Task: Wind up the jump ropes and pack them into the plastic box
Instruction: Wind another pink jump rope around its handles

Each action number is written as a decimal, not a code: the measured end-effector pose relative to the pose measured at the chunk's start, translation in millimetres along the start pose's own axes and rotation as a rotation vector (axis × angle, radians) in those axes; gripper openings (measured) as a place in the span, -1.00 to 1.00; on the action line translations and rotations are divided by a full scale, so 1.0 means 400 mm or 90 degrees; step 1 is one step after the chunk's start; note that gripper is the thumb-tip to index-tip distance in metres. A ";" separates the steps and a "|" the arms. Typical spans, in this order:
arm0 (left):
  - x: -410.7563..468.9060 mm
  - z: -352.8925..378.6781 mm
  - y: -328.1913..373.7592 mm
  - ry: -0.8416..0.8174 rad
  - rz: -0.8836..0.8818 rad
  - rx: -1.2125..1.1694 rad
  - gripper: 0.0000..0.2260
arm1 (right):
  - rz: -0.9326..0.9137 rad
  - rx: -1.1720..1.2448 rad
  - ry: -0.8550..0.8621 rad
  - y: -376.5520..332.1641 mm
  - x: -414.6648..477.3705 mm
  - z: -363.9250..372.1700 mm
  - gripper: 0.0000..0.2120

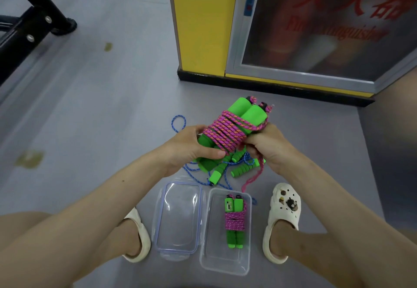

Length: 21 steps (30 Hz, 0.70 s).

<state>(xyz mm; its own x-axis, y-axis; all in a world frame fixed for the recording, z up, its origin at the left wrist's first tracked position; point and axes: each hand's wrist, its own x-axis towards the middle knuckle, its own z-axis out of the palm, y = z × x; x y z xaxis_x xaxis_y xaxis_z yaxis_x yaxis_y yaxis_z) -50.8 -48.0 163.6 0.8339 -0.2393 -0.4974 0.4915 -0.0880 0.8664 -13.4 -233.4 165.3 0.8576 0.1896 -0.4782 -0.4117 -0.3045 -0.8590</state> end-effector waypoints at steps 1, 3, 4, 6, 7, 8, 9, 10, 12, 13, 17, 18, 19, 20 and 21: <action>0.003 0.001 -0.004 0.021 0.005 0.017 -0.69 | 0.015 -0.008 -0.016 0.002 0.000 0.000 -0.77; 0.008 0.000 -0.008 0.059 0.009 0.055 -0.76 | 0.039 -0.028 -0.036 0.005 0.001 0.000 -0.75; 0.012 0.000 -0.011 0.076 0.011 0.078 -0.75 | 0.050 -0.031 -0.039 0.006 0.002 0.001 -0.75; 0.019 0.000 -0.016 0.115 0.021 0.135 -0.70 | 0.080 -0.001 -0.055 0.003 0.004 0.001 -0.79; 0.022 0.000 -0.017 0.138 0.027 0.170 -0.67 | 0.094 0.032 -0.073 0.001 0.007 0.000 -0.82; 0.026 -0.002 -0.016 0.162 0.034 0.205 -0.65 | 0.104 0.067 -0.093 -0.002 0.007 0.000 -0.86; 0.028 -0.005 -0.014 0.178 0.039 0.225 -0.64 | 0.108 0.099 -0.109 -0.004 0.008 0.001 -0.90; 0.031 -0.009 -0.012 0.182 0.037 0.224 -0.62 | 0.110 0.128 -0.117 -0.005 0.007 0.002 -0.94; 0.033 -0.012 -0.009 0.167 0.019 0.194 -0.59 | 0.114 0.184 -0.103 0.002 0.008 0.006 -0.84; 0.031 -0.007 -0.009 0.157 0.016 0.190 -0.59 | 0.110 0.198 -0.084 0.007 0.010 0.007 -0.77; 0.024 0.019 -0.015 0.162 0.031 0.151 -0.59 | 0.077 0.226 -0.063 0.019 0.014 0.003 -0.71; 0.023 0.019 -0.015 0.162 0.034 0.141 -0.59 | 0.075 0.250 -0.072 0.018 0.012 0.003 -0.71; 0.020 0.019 -0.015 0.158 0.036 0.136 -0.59 | 0.076 0.270 -0.081 0.018 0.011 0.003 -0.70; 0.018 0.020 -0.014 0.153 0.037 0.134 -0.59 | 0.080 0.279 -0.083 0.017 0.009 0.003 -0.67; 0.016 0.023 -0.014 0.145 0.038 0.134 -0.58 | 0.083 0.276 -0.080 0.015 0.007 0.004 -0.63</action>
<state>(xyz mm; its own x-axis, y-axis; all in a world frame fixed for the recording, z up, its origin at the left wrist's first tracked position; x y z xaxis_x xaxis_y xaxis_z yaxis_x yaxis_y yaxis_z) -50.6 -57.9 156.0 0.9064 -0.0292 -0.4214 0.3967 -0.2838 0.8730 -13.8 -233.1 158.5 0.7568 0.2951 -0.5832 -0.6279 0.0801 -0.7742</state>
